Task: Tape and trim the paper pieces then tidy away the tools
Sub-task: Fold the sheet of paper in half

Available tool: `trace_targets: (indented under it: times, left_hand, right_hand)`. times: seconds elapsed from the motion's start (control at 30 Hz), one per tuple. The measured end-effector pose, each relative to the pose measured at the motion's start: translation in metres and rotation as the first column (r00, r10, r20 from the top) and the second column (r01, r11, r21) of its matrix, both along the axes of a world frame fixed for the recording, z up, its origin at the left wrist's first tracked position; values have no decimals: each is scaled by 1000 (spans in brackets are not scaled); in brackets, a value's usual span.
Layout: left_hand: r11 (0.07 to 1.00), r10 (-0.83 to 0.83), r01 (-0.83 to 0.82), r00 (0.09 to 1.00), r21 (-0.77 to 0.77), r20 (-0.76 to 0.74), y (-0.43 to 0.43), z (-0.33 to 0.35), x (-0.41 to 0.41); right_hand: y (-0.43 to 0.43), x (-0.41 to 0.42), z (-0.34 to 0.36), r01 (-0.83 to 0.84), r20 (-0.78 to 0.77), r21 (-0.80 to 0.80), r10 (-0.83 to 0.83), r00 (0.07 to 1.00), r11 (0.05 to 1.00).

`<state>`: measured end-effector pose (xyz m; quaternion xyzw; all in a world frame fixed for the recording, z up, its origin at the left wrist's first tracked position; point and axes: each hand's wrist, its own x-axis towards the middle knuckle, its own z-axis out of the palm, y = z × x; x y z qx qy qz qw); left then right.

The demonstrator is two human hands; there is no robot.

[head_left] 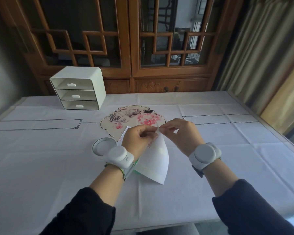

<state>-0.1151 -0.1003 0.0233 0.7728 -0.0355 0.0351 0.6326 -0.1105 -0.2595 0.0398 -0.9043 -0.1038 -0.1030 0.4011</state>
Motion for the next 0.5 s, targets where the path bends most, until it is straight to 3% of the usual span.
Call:
trace_targets:
  times: [0.2, 0.5]
  left_hand:
    - [999, 28, -29, 999, -29, -34, -1, 0, -1]
    - [1000, 14, -14, 1000, 12, -27, 0, 0, -2]
  right_hand:
    - [1, 2, -3, 4, 20, -48, -3, 1000, 999]
    - [3, 0, -2, 15, 18, 9, -16, 1000, 1000]
